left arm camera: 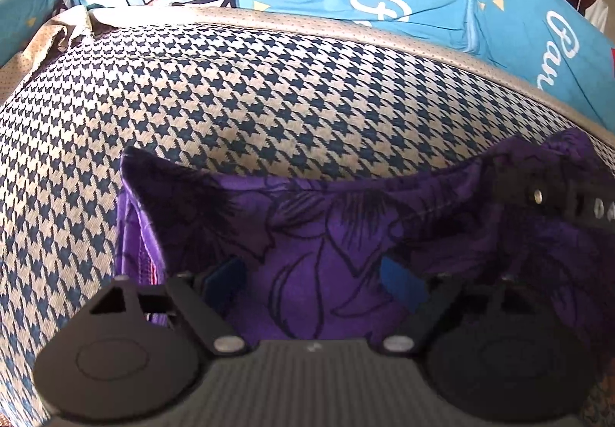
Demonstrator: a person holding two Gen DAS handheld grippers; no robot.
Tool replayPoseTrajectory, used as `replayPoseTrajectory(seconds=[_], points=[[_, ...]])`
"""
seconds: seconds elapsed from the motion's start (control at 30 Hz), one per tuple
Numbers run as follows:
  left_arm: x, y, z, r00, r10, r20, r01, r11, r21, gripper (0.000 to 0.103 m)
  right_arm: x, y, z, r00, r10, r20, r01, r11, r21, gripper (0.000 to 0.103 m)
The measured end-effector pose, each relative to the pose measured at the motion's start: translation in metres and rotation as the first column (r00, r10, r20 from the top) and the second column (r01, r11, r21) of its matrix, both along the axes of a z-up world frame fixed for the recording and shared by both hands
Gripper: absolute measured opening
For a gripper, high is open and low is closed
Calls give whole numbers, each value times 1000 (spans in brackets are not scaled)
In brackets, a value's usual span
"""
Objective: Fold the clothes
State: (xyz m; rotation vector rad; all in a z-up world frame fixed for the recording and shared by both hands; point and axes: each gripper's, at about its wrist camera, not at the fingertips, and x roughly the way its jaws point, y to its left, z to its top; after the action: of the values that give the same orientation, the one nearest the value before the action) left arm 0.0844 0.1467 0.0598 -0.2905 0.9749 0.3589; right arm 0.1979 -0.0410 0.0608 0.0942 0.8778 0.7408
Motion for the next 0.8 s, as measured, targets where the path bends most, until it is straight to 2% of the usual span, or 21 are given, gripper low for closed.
replayPoseTrajectory(seconds=[0.1, 0.17, 0.33, 0.47, 0.6, 0.8], points=[[5, 0, -3, 1000, 14, -2, -14, 1000, 23, 88, -6, 6, -5, 998, 64, -2, -64, 997, -42, 10], [9, 1, -5, 1000, 25, -3, -25, 999, 31, 90, -5, 10, -13, 998, 55, -3, -55, 996, -68, 10], [18, 7, -8, 998, 65, -8, -64, 996, 58, 90, 7, 22, -25, 1000, -2, -28, 1, 998, -59, 10], [23, 12, -9, 995, 99, -13, -98, 993, 70, 95, 16, 31, -27, 997, -60, -42, 60, 998, -20, 10], [25, 13, -8, 994, 107, -9, -106, 991, 77, 100, 16, 21, -22, 995, -77, -70, 79, 997, 26, 10], [23, 13, 1, 994, 112, 13, -113, 991, 77, 94, 15, 7, -15, 989, -98, -114, 108, 990, 94, 10]])
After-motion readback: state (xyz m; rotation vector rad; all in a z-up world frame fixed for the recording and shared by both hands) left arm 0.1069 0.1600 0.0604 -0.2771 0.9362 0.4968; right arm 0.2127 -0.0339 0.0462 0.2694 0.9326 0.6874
